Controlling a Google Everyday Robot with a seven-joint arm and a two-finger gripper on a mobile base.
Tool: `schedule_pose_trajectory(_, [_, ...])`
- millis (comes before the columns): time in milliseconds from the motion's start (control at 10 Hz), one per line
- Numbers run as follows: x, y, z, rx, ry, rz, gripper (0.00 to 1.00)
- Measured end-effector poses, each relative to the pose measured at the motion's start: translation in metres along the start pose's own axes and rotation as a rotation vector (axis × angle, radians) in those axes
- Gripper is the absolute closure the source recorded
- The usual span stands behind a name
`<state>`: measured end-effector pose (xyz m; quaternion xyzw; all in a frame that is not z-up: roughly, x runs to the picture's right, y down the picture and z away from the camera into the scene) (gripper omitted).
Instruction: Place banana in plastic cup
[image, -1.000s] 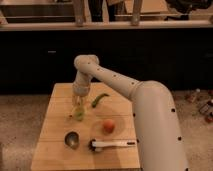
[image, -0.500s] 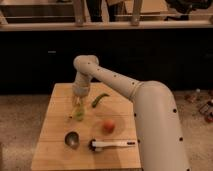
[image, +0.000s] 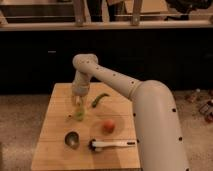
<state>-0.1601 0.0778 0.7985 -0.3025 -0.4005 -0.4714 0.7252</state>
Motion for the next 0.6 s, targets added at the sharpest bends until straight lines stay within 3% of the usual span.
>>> schedule_pose_trajectory(600, [0.016,0.003,-0.009,-0.002,0.007,0.031,0.2])
